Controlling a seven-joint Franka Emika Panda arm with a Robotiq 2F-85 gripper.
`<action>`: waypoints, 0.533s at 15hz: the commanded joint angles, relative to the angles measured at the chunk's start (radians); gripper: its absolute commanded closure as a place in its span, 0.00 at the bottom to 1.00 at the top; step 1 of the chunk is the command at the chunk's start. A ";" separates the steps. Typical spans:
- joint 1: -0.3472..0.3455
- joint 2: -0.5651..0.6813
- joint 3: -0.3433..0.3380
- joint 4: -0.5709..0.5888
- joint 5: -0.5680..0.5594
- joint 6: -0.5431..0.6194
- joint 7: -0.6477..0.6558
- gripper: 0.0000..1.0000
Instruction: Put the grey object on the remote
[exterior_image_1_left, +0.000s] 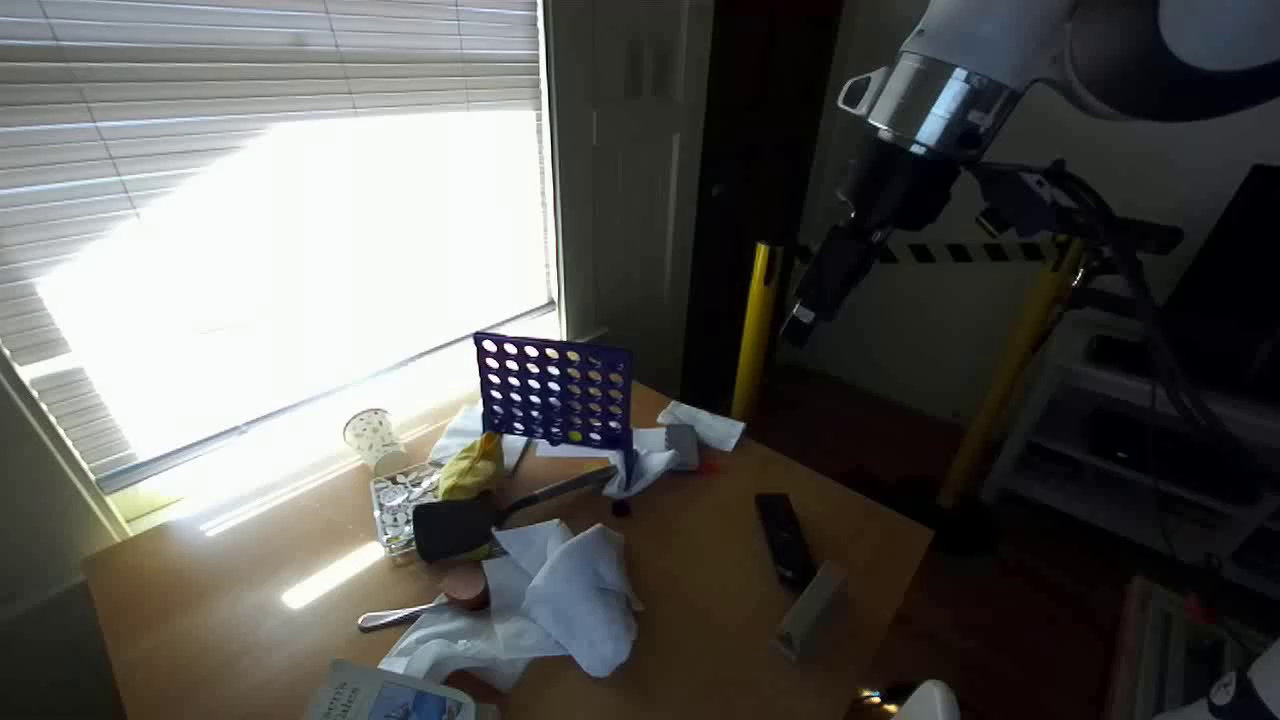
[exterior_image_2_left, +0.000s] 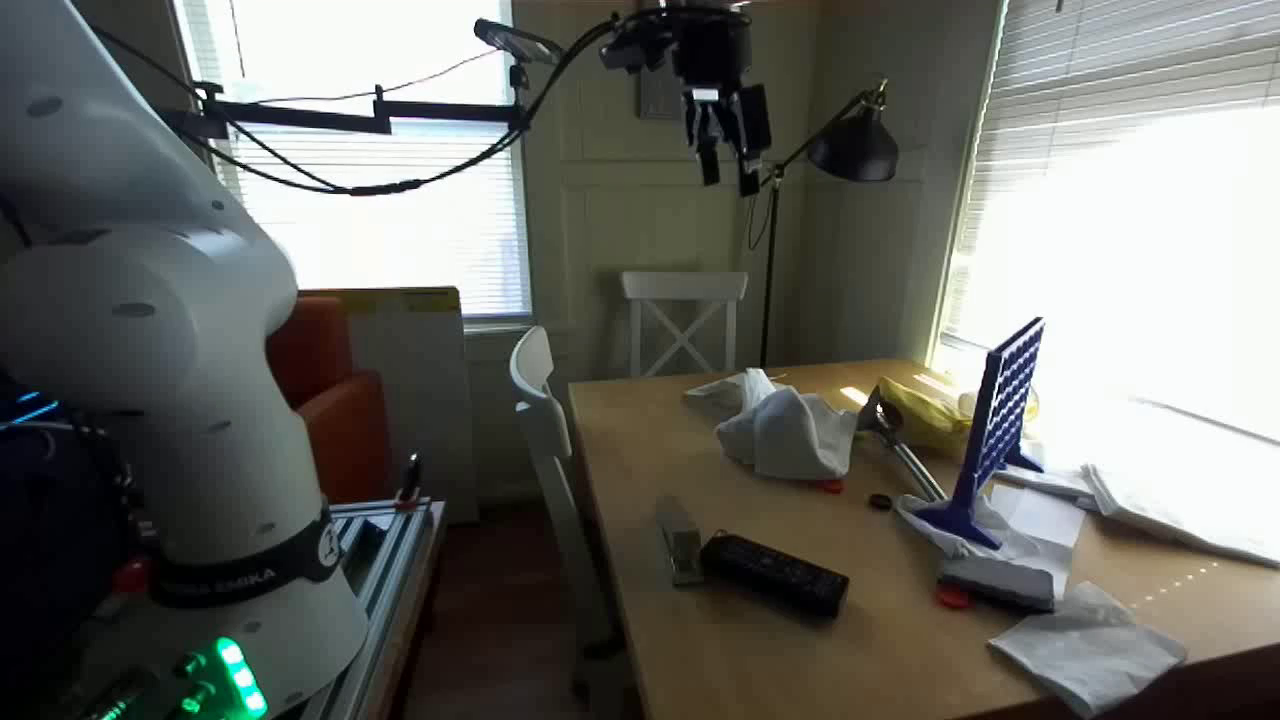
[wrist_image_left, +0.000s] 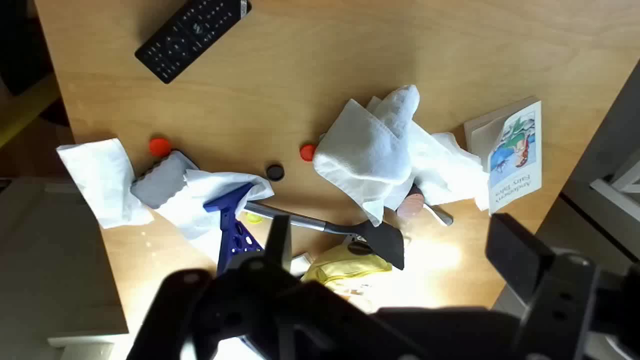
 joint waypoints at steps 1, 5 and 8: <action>0.000 0.001 0.000 0.002 0.000 -0.002 0.000 0.00; 0.000 0.001 0.000 0.002 0.000 -0.002 0.000 0.00; -0.060 0.086 0.023 0.040 -0.074 0.074 0.109 0.00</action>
